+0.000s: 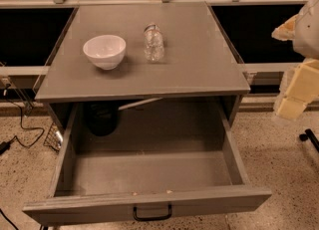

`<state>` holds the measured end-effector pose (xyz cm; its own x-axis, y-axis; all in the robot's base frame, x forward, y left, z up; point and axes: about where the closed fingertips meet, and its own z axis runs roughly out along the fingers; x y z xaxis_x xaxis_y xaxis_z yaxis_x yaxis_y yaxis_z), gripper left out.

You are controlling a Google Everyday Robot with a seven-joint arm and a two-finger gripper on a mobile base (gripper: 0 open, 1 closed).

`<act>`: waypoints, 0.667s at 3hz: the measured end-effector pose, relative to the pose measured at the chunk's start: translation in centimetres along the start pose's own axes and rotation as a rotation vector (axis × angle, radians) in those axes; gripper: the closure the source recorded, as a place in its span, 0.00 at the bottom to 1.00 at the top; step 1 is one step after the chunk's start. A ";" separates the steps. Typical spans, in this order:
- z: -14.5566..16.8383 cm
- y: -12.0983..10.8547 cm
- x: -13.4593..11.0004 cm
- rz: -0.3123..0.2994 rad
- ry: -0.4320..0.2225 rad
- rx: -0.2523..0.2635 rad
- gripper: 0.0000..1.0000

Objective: Close top drawer

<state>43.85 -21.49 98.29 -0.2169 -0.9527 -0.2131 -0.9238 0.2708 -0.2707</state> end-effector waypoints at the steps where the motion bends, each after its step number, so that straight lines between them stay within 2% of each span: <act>1: 0.0 0.0 0.0 0.000 0.000 0.000 0.00; 2: 0.0 0.0 0.0 0.000 0.000 0.000 0.18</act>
Offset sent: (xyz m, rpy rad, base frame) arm 0.0000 0.0000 0.0000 0.0000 -0.0001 0.0000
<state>43.85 -21.48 98.29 -0.2168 -0.9527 -0.2131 -0.9238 0.2708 -0.2708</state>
